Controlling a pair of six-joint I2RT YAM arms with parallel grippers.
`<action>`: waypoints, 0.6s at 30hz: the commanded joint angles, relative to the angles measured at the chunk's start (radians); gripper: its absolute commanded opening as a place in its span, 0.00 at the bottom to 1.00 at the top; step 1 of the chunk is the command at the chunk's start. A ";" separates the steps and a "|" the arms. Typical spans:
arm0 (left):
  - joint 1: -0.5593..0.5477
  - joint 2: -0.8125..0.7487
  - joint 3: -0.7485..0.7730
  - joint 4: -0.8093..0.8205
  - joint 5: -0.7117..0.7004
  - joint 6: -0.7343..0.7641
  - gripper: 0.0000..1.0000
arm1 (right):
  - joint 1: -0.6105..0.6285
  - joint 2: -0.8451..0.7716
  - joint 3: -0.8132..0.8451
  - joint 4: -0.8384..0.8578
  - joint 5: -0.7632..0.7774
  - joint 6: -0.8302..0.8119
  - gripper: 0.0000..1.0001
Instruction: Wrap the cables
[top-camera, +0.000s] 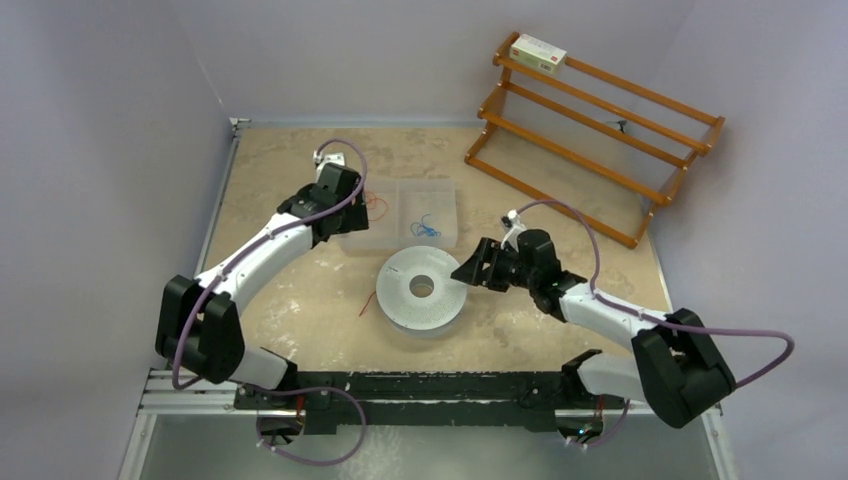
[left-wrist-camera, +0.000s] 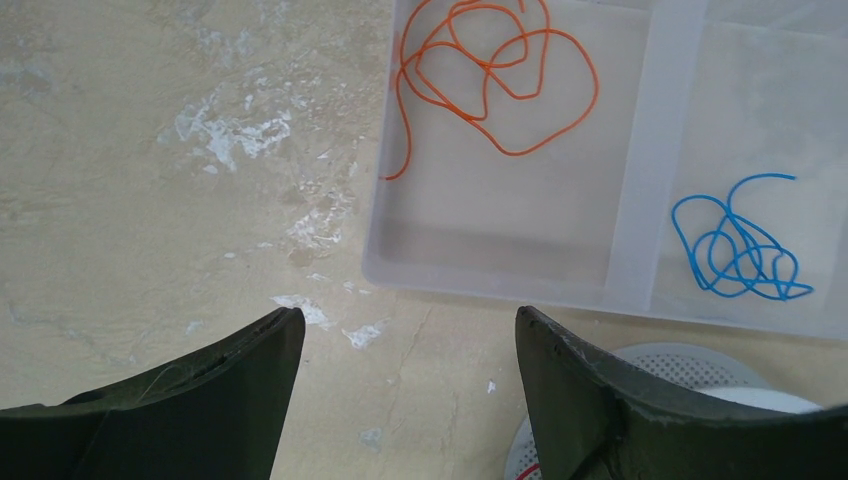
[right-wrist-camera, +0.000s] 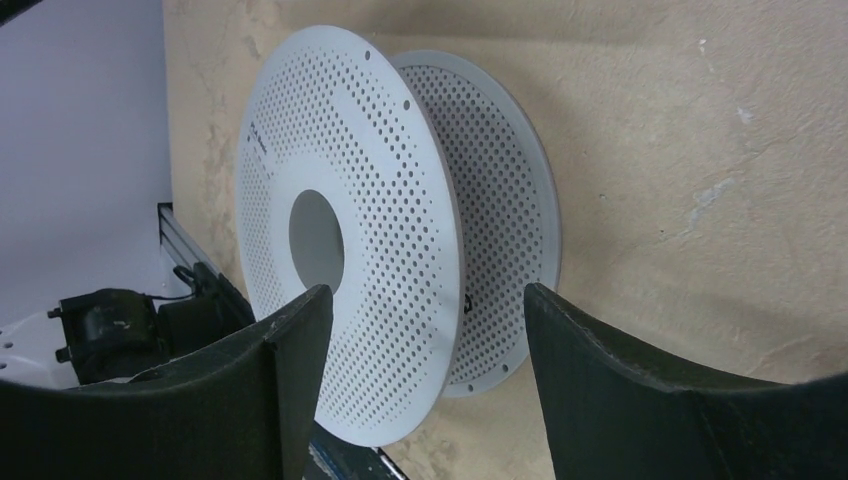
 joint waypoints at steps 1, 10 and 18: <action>0.002 -0.092 -0.042 0.064 0.097 -0.015 0.76 | 0.011 0.044 -0.020 0.157 -0.079 0.063 0.70; 0.003 -0.179 -0.106 0.041 0.147 -0.028 0.76 | 0.019 0.174 -0.059 0.359 -0.173 0.148 0.49; 0.001 -0.220 -0.113 0.011 0.138 -0.018 0.76 | 0.022 0.169 -0.077 0.405 -0.190 0.183 0.09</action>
